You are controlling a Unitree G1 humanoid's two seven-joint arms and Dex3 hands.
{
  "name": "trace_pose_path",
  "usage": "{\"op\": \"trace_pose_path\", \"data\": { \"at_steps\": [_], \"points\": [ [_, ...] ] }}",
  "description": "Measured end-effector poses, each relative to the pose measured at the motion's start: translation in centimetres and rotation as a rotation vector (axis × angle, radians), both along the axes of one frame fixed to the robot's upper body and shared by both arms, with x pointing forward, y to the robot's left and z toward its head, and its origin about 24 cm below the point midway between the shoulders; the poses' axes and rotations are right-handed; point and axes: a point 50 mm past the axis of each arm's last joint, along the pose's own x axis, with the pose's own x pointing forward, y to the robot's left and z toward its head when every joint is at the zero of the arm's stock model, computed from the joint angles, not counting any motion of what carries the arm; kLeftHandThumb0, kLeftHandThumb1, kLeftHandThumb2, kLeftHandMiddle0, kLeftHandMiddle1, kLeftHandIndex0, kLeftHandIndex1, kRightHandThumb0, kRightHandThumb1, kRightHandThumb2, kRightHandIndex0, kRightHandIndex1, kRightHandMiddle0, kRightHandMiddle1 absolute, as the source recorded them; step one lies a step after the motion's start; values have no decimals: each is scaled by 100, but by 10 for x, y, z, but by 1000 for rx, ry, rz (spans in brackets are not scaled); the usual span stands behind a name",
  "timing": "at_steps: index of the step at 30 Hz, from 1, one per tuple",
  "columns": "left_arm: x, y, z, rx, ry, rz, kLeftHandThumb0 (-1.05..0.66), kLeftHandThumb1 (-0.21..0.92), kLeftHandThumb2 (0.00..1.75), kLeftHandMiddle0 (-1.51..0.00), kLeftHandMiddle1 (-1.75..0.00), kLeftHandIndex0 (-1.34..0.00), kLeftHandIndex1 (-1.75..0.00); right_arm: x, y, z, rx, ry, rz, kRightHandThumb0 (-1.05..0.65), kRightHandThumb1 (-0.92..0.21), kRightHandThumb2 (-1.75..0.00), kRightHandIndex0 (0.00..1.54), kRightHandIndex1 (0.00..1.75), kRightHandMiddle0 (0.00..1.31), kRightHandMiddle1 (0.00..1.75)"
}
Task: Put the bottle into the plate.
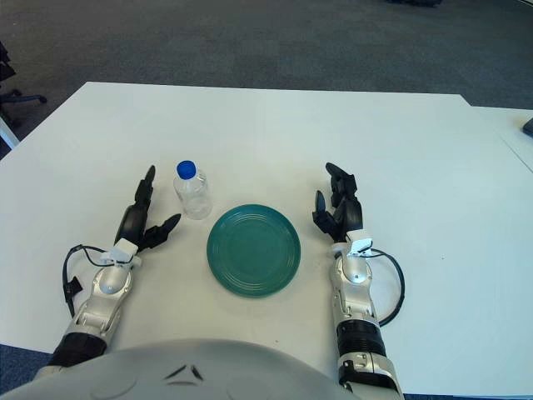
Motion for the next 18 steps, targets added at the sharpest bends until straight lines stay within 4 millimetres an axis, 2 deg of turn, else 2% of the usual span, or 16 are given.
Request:
{"op": "trace_pose_path", "data": {
  "at_steps": [3,6,10,18],
  "points": [
    [5,-3,0,-46,-5,28,-97,92,20,-2,-1,-4,-3,0,0,0,0,0,1,-44,-87,-67,54,10,0,72],
    [10,-10,0,-88,-4,43,-93,92,19,-7,-1,-1,-21,0,0,0,0,0,2,-44,-87,-67,54,11,0,73],
    [15,-23,1,-147,5,44,-88,92,17,-13,-2,0,-36,0,0,0,1,0,4,-44,-87,-69,54,11,0,74],
    [21,-41,7,-198,11,37,-82,91,15,-21,-5,0,-57,-1,2,0,2,-3,6,-39,-83,-76,55,13,0,75]
  ]
}}
